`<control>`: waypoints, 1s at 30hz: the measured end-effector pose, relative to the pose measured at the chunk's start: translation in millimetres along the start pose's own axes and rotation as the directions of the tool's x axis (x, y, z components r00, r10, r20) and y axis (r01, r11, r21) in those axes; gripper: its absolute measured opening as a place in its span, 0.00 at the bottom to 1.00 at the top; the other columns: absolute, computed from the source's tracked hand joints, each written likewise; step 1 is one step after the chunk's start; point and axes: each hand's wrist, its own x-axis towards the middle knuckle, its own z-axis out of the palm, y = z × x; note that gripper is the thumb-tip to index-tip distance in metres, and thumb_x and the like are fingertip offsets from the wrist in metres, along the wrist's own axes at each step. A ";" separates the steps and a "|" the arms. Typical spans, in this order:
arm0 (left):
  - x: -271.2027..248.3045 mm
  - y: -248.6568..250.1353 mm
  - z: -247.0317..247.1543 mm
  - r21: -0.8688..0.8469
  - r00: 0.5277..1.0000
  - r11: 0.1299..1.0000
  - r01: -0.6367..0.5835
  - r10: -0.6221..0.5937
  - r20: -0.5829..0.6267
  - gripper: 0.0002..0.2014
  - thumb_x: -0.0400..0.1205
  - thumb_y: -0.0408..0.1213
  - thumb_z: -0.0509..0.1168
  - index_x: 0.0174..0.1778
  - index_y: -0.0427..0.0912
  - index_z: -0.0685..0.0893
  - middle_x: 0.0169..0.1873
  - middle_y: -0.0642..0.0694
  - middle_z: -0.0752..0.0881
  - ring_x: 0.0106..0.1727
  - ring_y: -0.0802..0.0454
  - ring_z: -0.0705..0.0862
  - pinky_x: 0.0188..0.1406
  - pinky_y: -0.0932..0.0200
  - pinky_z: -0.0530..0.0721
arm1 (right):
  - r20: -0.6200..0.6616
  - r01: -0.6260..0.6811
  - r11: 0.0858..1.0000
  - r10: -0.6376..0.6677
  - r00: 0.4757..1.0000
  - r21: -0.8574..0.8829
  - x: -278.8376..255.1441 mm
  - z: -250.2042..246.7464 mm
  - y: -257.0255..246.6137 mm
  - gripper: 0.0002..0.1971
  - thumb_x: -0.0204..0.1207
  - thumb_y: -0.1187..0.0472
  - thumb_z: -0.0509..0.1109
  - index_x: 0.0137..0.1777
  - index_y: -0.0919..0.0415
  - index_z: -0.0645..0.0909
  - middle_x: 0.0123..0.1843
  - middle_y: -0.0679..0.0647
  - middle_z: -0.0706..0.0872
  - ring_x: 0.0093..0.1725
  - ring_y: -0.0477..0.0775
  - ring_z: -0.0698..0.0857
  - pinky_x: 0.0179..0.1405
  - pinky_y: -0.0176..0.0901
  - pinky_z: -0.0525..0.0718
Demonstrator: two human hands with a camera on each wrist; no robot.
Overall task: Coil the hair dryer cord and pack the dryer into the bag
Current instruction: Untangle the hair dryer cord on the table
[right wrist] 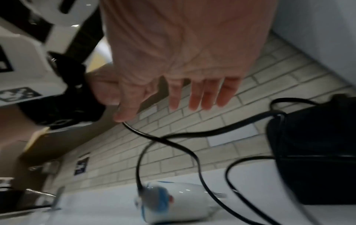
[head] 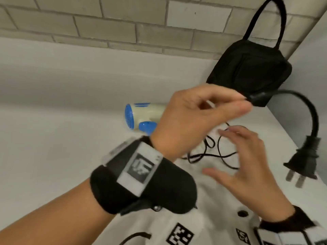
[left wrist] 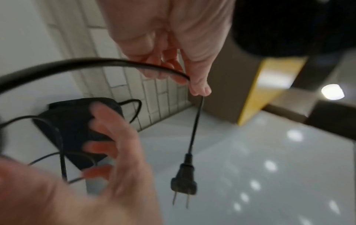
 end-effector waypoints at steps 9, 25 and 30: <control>-9.3 -47.3 -11.1 0.336 1.000 0.942 -0.025 0.027 -0.002 0.06 0.76 0.35 0.67 0.38 0.52 0.81 0.39 0.57 0.77 0.40 0.63 0.79 0.42 0.76 0.76 | 0.299 -0.313 0.234 0.095 0.949 0.920 10.7 2.4 -11.3 0.15 0.66 0.41 0.69 0.40 0.52 0.86 0.33 0.56 0.90 0.37 0.55 0.89 0.37 0.45 0.88; -66.3 -95.2 -63.3 0.781 0.854 0.620 0.069 -0.442 0.275 0.14 0.75 0.52 0.47 0.29 0.48 0.67 0.24 0.54 0.74 0.24 0.59 0.71 0.31 0.68 0.68 | 0.478 -0.743 0.506 0.570 0.669 0.437 69.4 -106.4 121.7 0.40 0.29 0.48 0.87 0.49 0.56 0.84 0.34 0.58 0.91 0.29 0.56 0.90 0.22 0.50 0.87; -60.6 -82.7 -79.9 0.447 0.947 0.835 0.321 -0.275 -0.168 0.15 0.85 0.34 0.49 0.31 0.43 0.70 0.19 0.54 0.81 0.16 0.58 0.72 0.24 0.65 0.74 | 0.573 -0.515 0.718 0.691 0.441 -0.468 55.9 -75.1 145.4 0.08 0.80 0.61 0.58 0.52 0.55 0.78 0.41 0.54 0.85 0.35 0.49 0.81 0.34 0.44 0.82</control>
